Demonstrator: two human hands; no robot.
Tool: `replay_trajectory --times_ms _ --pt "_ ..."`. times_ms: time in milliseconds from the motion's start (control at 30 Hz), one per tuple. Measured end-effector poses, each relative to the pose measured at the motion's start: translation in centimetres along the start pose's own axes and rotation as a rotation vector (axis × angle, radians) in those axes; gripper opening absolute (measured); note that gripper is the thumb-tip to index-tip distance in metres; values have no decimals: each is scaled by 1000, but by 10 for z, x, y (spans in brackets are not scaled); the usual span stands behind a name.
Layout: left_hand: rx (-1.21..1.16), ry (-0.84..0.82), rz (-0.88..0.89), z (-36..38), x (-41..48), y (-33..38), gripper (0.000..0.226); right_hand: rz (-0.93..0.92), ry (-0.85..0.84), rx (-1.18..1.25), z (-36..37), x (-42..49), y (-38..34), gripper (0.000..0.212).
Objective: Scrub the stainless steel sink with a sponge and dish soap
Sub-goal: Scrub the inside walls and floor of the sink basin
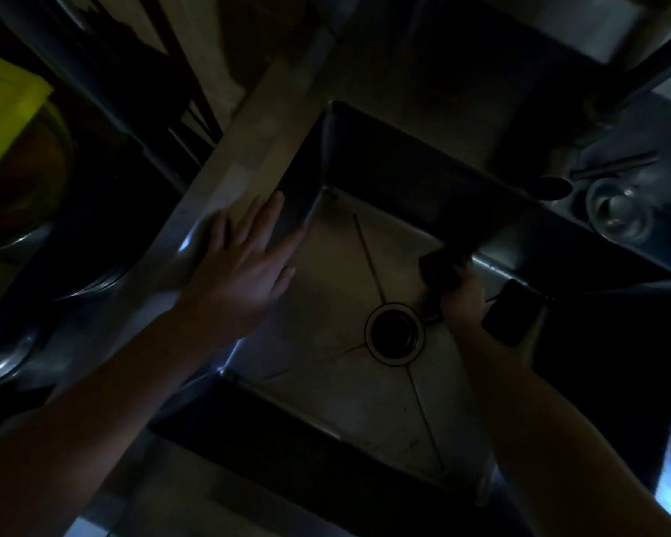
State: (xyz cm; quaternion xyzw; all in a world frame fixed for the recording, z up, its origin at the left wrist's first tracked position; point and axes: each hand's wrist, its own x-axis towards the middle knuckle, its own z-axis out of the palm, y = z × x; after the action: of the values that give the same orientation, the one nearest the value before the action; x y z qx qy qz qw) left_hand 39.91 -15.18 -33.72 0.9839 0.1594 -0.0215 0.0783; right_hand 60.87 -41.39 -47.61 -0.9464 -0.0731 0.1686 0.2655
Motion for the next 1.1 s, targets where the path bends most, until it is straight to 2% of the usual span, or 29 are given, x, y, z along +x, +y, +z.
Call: replay_trajectory --times_ms 133,267,400,533,667,800,867,967,1033,1100 --pt "27 -17 -12 2 -6 -1 51 -190 -101 -92 26 -7 -22 44" --pt "77 -41 8 3 -7 5 51 -433 -226 -108 60 -39 -48 36" --pt "49 -66 0 -3 -8 17 47 -473 -399 -280 82 -71 -44 53" --pt "-12 -93 -30 -9 -8 28 50 -604 -439 -299 66 -58 -31 50" --pt "-41 -107 1 -9 -15 42 47 -471 -303 -156 38 -22 -19 45" --pt "-7 -55 58 -2 -25 53 50 -206 -69 9 12 2 5 31" --pt "-22 -25 72 0 -29 57 47 -138 -1 42 10 -3 8 30" --pt "-52 -61 44 0 -34 64 47 -165 -22 -36 22 -25 -2 47" --pt "-73 -123 16 -1 -39 64 52 -251 -120 -145 33 -43 -5 57" --pt "-53 -164 9 0 -46 64 49 -378 -261 -250 38 -60 -2 57"
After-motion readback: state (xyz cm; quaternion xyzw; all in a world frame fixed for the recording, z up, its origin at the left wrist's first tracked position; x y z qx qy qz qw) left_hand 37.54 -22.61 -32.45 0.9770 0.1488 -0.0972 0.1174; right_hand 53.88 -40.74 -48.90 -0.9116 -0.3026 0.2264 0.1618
